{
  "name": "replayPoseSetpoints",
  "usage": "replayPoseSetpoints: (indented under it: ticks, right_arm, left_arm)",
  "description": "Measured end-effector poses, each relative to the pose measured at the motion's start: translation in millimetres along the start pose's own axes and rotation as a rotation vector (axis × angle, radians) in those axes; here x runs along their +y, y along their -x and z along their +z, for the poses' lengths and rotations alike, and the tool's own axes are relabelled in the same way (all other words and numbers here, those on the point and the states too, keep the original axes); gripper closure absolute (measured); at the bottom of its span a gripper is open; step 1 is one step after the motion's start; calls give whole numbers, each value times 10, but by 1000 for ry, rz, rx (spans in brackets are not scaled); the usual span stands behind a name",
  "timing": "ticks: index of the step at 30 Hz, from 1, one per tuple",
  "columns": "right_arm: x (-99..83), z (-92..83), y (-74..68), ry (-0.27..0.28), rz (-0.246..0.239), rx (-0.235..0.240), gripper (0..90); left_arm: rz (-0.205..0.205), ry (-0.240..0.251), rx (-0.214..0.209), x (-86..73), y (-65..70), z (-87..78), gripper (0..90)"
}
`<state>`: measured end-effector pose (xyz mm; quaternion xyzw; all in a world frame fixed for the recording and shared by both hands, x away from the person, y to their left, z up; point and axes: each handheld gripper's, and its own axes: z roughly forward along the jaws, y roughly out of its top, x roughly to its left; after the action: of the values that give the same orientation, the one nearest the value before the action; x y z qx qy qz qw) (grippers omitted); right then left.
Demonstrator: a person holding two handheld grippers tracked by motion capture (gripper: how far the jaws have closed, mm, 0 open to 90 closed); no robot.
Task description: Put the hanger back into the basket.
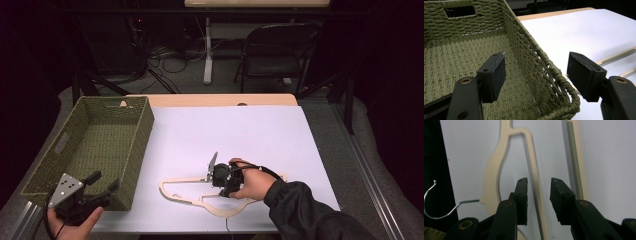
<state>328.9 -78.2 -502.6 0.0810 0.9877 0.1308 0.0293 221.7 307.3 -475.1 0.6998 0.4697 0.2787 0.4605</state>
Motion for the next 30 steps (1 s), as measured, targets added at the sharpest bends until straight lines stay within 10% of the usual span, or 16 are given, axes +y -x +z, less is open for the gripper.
replayPoseSetpoints:
  ticks: [30]
  right_arm:
    - [42, 258, 32, -92, -40, 33, 787]
  left_arm:
    - [-2, -2, 2, -6, -2, 16, 315]
